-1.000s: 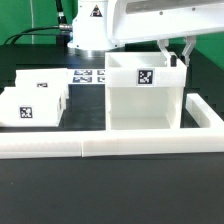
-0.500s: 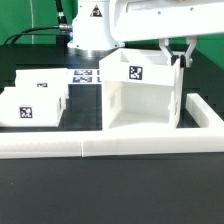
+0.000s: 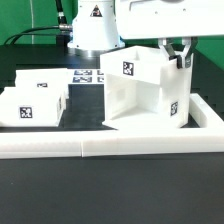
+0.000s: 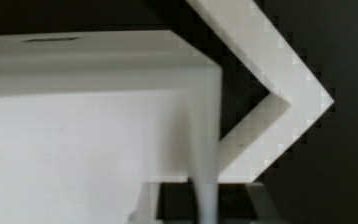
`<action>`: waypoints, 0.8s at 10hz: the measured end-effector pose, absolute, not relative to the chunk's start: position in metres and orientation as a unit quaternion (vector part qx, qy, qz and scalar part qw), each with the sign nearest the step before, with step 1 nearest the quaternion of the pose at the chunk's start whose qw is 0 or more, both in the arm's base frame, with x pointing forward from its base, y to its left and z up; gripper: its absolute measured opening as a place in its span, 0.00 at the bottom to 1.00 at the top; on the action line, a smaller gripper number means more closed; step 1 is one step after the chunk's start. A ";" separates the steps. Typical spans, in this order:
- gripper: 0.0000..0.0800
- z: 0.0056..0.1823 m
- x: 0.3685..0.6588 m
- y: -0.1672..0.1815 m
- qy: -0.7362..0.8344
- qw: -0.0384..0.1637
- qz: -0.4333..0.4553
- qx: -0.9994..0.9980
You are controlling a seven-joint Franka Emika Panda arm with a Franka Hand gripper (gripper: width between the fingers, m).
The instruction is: Assemble drawer
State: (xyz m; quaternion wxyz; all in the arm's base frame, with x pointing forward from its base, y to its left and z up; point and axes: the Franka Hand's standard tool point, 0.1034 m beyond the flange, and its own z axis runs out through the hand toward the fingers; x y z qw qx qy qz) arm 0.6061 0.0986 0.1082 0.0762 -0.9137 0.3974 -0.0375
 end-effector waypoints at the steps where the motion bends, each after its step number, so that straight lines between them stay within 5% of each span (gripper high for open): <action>1: 0.05 0.108 0.606 0.099 0.408 0.078 -0.037 -0.909; 8: 0.06 0.107 0.605 0.107 0.600 0.098 -0.008 -0.794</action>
Offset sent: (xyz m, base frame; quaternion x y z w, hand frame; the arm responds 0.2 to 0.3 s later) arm 0.0000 0.0000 0.0000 0.0000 0.0000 0.1296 0.9916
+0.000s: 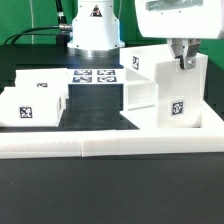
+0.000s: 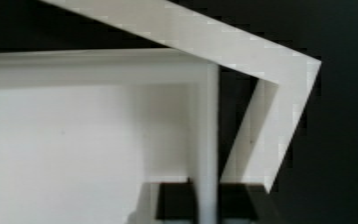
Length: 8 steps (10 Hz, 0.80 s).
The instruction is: Assemble drawer
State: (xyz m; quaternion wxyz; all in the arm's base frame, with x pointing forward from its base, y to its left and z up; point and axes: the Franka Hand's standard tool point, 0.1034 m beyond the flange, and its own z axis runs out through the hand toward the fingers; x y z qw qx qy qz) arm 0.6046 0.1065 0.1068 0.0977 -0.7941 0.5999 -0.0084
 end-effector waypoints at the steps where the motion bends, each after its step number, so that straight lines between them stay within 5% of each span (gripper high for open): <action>1: 0.06 0.107 0.605 0.106 0.601 0.098 -0.008 -0.793; 8: 0.06 0.105 0.612 0.105 0.649 0.102 0.011 -0.754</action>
Offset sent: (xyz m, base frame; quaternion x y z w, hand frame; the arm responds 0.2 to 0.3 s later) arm -0.0003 -0.0029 -0.0143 -0.0442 0.0048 0.1742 0.9837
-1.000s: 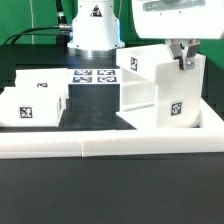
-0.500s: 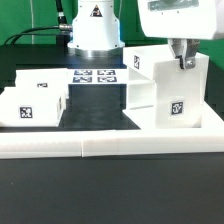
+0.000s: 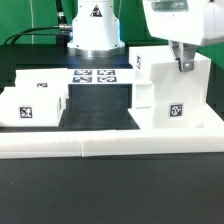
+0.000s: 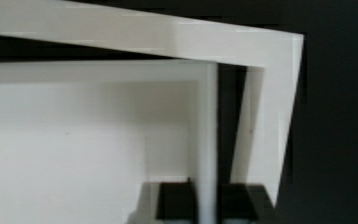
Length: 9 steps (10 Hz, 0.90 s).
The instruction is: Assemble drawer
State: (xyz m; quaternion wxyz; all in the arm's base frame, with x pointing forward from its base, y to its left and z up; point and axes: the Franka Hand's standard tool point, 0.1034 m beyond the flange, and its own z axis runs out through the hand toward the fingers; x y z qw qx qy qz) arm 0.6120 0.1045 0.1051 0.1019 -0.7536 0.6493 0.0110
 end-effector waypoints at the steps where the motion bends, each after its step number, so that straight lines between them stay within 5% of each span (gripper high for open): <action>1: 0.06 0.105 0.612 0.105 0.648 0.102 0.011 -0.755; 9: 0.06 0.106 0.653 0.105 0.694 0.111 0.006 -0.712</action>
Offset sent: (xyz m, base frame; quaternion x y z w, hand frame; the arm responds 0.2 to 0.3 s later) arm 0.0380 0.0003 -0.0069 0.0158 0.0040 0.0768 0.9969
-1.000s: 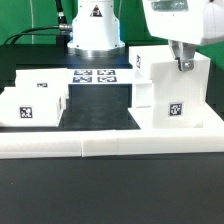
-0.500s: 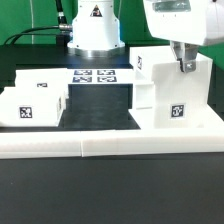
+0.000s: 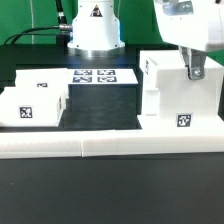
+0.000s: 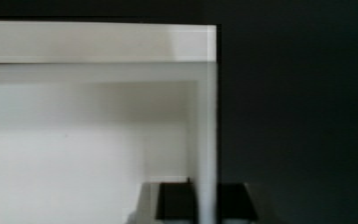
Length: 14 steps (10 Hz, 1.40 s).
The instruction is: Assemble drawer
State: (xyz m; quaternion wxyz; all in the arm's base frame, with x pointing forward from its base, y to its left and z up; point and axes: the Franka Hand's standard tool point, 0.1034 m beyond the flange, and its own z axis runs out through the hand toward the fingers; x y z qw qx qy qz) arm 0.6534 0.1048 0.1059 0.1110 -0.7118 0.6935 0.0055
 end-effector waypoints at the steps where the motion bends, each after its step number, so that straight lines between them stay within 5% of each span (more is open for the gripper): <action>1: 0.06 0.106 0.653 0.105 0.693 0.111 0.006 -0.712; 4: 0.15 0.106 0.653 0.106 0.688 0.111 0.005 -0.717; 6: 0.61 0.105 0.653 0.107 0.685 0.111 0.005 -0.720; 7: 0.75 0.105 0.653 0.107 0.682 0.111 0.005 -0.723; 14: 0.81 0.124 0.638 0.096 0.544 0.098 0.019 -0.833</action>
Offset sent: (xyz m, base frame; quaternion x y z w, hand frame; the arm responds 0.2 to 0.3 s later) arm 0.0000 0.0000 0.0000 0.0000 0.0000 0.0000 1.0000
